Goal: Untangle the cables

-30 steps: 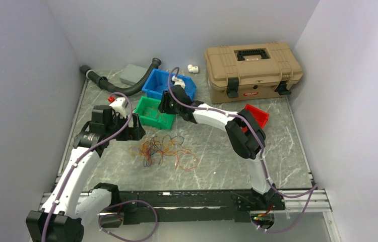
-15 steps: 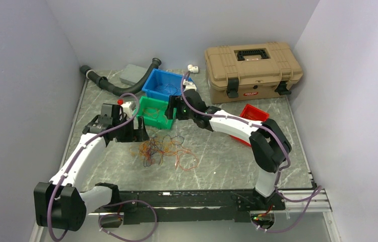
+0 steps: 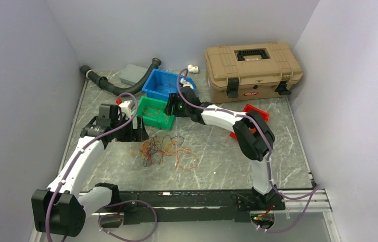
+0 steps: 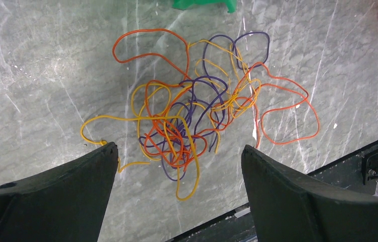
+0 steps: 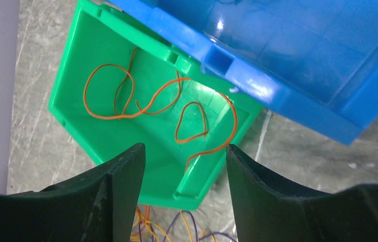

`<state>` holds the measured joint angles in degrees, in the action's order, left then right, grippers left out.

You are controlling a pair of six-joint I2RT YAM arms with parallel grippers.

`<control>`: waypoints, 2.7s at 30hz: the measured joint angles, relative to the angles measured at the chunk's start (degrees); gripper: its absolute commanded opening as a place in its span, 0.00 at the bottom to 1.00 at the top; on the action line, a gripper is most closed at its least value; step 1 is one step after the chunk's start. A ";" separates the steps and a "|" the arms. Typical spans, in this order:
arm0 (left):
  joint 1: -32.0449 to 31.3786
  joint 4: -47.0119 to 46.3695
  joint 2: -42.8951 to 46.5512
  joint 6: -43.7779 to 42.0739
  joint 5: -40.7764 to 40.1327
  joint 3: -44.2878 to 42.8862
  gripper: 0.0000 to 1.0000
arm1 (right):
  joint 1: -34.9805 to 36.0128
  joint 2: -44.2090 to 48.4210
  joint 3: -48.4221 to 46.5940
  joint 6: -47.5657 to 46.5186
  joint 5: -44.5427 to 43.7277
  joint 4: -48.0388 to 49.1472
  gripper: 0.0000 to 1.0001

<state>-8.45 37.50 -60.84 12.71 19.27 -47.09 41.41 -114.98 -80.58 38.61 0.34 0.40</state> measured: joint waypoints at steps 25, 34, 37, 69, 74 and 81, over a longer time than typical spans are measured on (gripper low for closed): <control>0.00 0.04 0.39 -0.02 0.39 0.00 0.94 | 0.02 -12.72 -13.42 5.11 4.31 -3.48 0.14; 0.00 0.07 0.37 -0.48 0.28 0.00 0.95 | -0.02 -4.98 -8.55 0.28 6.43 -5.35 0.53; 0.00 0.07 0.24 -0.90 0.13 0.00 0.95 | -0.02 3.15 -3.85 -2.05 7.04 -5.60 0.63; -21.90 7.23 -9.62 3.56 -25.55 -12.07 0.99 | 6.51 25.51 34.38 -8.72 6.21 -9.38 1.00; -22.14 7.65 -9.62 3.74 -25.57 -12.09 0.99 | 6.99 22.75 33.62 -6.49 7.21 -5.40 0.96; -22.14 7.41 -9.60 4.24 -25.14 -12.09 0.99 | 10.12 18.62 29.53 -5.79 4.31 -6.47 0.56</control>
<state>-30.59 44.91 -70.43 16.95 -5.87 -59.18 51.53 -96.36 -51.05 32.82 4.64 -6.07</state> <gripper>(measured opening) 0.994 0.679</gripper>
